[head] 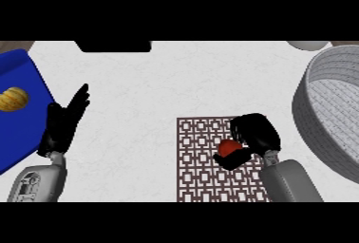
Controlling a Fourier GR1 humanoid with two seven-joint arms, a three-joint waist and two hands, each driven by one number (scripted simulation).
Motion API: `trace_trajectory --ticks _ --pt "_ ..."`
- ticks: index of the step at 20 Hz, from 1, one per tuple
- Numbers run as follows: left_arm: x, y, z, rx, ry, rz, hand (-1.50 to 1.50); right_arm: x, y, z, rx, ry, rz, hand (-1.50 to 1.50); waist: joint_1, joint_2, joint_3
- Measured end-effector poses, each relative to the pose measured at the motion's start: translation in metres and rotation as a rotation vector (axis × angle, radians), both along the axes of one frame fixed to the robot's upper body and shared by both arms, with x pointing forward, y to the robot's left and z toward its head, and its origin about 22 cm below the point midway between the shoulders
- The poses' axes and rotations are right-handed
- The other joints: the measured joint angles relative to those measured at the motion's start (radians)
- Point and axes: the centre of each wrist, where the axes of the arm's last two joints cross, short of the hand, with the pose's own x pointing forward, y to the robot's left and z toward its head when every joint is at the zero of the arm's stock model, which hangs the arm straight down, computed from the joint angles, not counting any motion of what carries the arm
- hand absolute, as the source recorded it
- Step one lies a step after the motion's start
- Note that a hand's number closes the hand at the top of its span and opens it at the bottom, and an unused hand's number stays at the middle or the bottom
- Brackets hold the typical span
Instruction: Pick the bell pepper from the placemat and place it in the basket
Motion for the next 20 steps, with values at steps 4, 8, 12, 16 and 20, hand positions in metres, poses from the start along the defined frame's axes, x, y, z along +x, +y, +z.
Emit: trace_trajectory --ticks 4,8,12,16,20 --pt "0.004 0.002 0.000 -0.004 0.005 0.002 0.00 -0.003 0.022 0.019 -0.067 -0.057 -0.082 1.50 0.001 0.003 0.002" --pt "0.006 -0.003 0.001 -0.003 0.008 0.004 0.00 -0.014 0.031 0.046 0.089 -0.091 -0.160 1.50 -0.001 0.004 0.004" --pt "0.005 -0.001 -0.001 0.003 0.011 0.008 0.00 -0.028 0.036 0.088 0.278 -0.167 -0.192 1.50 -0.004 0.002 0.005" --pt "0.005 0.003 0.001 0.002 0.010 0.006 0.00 -0.042 0.034 0.139 0.472 -0.264 -0.241 1.50 -0.003 0.000 0.005" --pt "0.003 -0.001 -0.002 0.002 0.011 0.004 0.00 -0.056 0.031 0.196 0.581 -0.363 -0.283 1.50 0.000 0.001 0.004"
